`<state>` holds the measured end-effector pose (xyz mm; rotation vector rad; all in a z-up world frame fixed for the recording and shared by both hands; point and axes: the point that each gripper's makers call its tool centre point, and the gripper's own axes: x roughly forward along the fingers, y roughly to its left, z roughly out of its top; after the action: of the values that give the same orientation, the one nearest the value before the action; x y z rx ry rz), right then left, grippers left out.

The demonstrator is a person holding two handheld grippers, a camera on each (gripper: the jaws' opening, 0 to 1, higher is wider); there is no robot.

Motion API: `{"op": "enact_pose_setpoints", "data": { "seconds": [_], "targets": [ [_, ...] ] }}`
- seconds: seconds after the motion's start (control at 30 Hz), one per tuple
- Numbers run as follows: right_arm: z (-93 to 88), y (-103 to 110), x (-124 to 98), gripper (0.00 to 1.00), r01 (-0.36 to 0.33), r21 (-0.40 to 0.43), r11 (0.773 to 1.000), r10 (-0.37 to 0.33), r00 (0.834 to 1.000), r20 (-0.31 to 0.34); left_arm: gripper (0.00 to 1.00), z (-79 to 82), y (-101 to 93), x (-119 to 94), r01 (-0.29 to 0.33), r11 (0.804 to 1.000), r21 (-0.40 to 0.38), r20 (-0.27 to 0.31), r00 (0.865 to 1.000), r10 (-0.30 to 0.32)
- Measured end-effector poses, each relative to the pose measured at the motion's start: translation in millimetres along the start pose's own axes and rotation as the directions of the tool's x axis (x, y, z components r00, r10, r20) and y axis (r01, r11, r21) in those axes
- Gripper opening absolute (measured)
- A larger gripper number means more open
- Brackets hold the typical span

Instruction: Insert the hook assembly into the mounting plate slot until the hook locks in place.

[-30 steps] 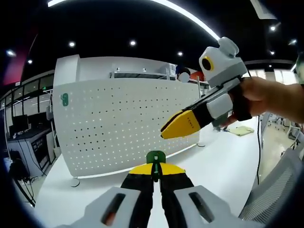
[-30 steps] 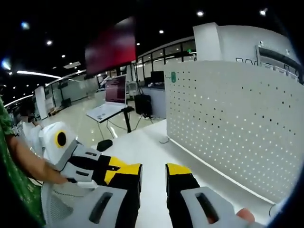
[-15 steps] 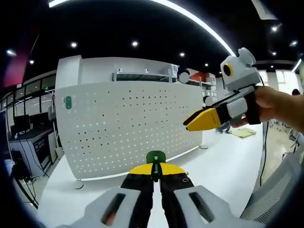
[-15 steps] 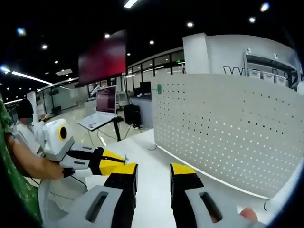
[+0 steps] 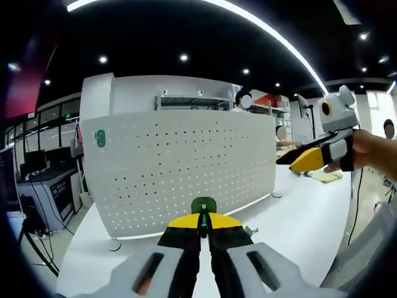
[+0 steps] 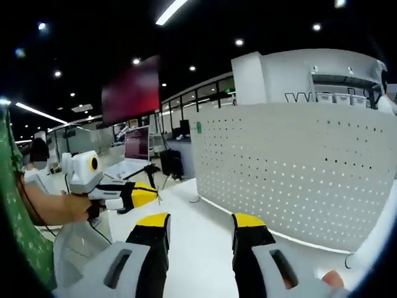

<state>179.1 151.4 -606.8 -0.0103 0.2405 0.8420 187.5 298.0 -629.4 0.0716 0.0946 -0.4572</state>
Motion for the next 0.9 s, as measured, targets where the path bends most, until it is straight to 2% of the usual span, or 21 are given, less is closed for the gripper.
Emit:
{"op": "enact_pose_setpoints", "data": {
  "seconds": [0.23, 0.3, 0.4, 0.57, 0.73, 0.8, 0.9],
  "targets": [
    [-3.0, -10, -11, 0.47, 0.019, 0.019, 1.000, -0.019, 0.999, 0.026, 0.04, 13.2, 14.7, 5, -0.025, 1.000, -0.015, 0.018, 1.000, 0.025],
    [1.0, -10, -14, 0.50, 0.012, 0.018, 1.000, -0.013, 0.998, 0.063, 0.04, 18.2, 20.7, 7, -0.036, 0.999, -0.018, 0.025, 0.999, 0.036],
    [1.1, -11, -17, 0.55, 0.012, 0.022, 1.000, -0.014, 0.997, 0.074, 0.04, 24.4, 30.4, 9, -0.054, 0.998, -0.014, 0.033, 0.998, 0.055],
    [0.8, -17, -19, 0.68, 0.025, 0.023, 0.999, -0.027, 0.996, 0.083, 0.04, 32.5, 47.3, 13, -0.085, 0.996, -0.017, 0.045, 0.995, 0.086],
    [3.2, -16, -20, 0.83, 0.010, 0.023, 1.000, -0.012, 0.994, 0.110, 0.04, 42.0, 59.9, 17, -0.109, 0.994, -0.026, 0.061, 0.992, 0.111],
    [2.2, -18, -19, 0.92, 0.025, 0.023, 0.999, -0.028, 0.994, 0.107, 0.04, 46.3, 64.7, 19, -0.118, 0.993, -0.024, 0.069, 0.990, 0.119],
    [2.6, -17, -19, 0.94, 0.019, 0.010, 1.000, -0.020, 0.993, 0.115, 0.04, 54.0, 72.0, 23, -0.130, 0.991, -0.023, 0.081, 0.988, 0.132]
  ]
}}
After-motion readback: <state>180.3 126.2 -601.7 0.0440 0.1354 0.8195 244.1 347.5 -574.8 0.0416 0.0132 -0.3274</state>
